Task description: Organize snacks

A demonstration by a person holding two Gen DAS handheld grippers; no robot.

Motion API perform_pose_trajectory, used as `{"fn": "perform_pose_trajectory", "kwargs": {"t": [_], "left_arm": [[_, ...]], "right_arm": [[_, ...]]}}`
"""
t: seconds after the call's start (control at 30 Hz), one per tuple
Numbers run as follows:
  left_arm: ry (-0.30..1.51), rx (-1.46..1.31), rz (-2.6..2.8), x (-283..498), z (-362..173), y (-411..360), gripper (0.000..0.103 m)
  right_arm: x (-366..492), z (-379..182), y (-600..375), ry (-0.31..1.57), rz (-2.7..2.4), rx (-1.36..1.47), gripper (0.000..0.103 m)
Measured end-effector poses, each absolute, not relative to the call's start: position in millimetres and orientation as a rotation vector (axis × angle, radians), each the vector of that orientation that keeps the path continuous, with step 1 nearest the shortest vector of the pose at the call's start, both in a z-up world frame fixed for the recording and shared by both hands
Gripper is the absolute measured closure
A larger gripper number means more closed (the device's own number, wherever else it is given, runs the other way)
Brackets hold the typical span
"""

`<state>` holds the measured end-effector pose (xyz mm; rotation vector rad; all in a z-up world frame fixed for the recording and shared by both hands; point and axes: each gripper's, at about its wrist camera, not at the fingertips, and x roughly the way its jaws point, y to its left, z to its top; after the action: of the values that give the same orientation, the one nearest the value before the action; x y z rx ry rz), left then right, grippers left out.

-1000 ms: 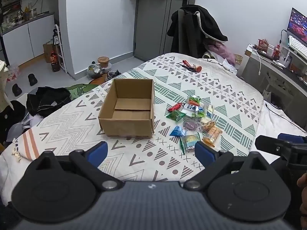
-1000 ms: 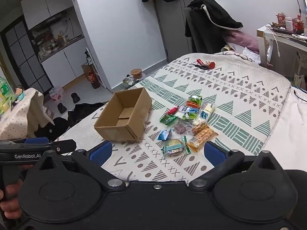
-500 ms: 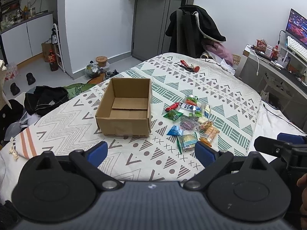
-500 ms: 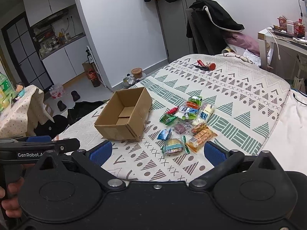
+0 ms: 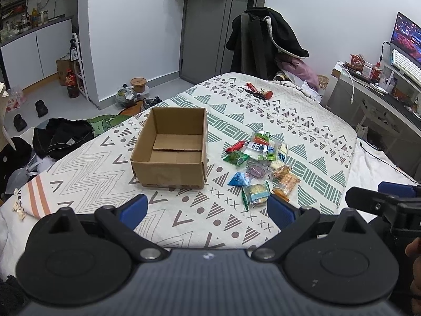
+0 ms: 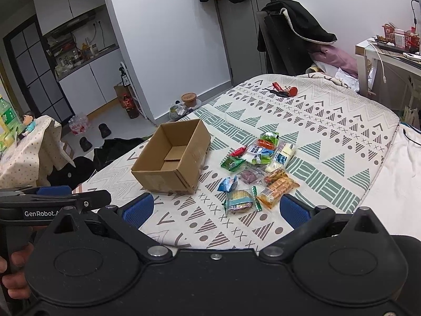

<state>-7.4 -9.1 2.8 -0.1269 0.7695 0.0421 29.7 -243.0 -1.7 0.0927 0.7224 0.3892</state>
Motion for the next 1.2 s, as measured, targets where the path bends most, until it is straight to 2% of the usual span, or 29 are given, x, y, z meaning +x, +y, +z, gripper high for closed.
{"fn": "perform_pose_trajectory", "kwargs": {"t": [1.2], "left_arm": [[0.763, -0.118, 0.019, -2.8, 6.8, -25.4, 0.006]], "right_arm": [[33.1, -3.2, -249.1, 0.714, 0.389, 0.087, 0.0]]}}
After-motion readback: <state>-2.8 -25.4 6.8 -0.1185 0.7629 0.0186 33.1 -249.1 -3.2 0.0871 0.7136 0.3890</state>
